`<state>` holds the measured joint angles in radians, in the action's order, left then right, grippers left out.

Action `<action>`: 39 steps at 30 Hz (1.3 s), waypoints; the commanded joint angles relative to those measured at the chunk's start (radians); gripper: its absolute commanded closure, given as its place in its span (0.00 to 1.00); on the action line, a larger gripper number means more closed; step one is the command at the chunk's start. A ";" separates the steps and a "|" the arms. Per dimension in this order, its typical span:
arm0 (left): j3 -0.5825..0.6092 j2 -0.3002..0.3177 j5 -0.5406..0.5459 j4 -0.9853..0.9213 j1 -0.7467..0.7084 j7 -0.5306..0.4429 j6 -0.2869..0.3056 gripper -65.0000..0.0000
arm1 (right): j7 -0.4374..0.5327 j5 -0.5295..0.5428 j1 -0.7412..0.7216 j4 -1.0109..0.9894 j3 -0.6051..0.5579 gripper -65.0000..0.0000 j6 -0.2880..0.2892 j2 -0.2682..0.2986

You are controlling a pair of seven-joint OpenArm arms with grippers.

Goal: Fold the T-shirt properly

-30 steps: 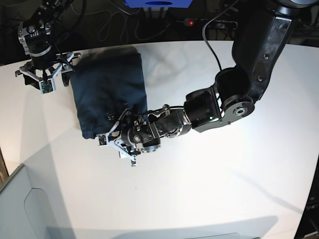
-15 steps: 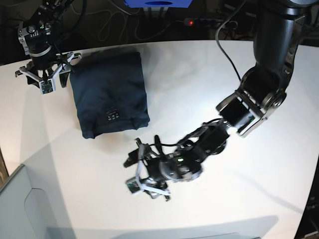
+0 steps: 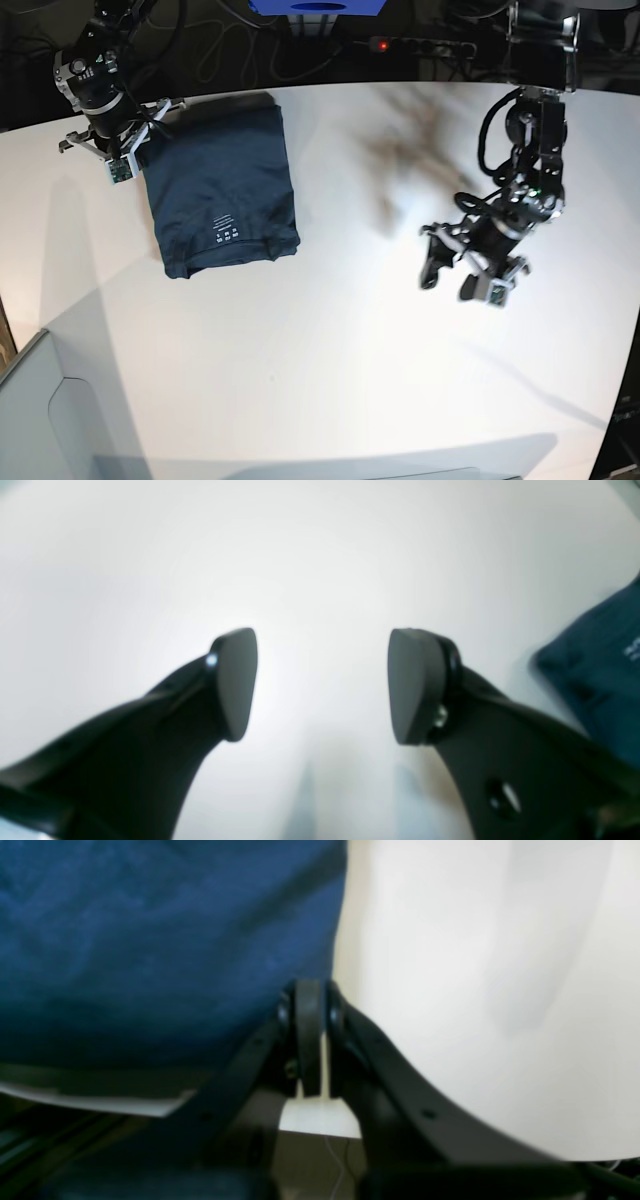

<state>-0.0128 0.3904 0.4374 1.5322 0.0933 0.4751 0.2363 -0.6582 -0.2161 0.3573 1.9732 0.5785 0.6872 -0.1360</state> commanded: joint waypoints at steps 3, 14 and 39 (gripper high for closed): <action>-0.063 0.009 0.015 0.024 -0.043 -0.026 0.001 0.39 | 0.015 0.008 -0.001 -0.024 0.002 1.00 0.011 0.003; -0.129 0.009 0.016 0.021 -0.117 -0.026 0.001 0.39 | 0.018 0.008 0.036 -0.070 0.005 1.00 0.011 0.002; -0.189 0.002 0.018 0.078 -0.335 -0.028 0.005 0.40 | 0.079 0.008 0.092 -0.021 -0.225 1.00 0.011 -0.014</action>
<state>-0.1928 0.3794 0.4454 1.5936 -0.2481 0.4709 0.2409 -0.5949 -0.2195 0.4480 1.9366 0.3523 0.6872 -0.1501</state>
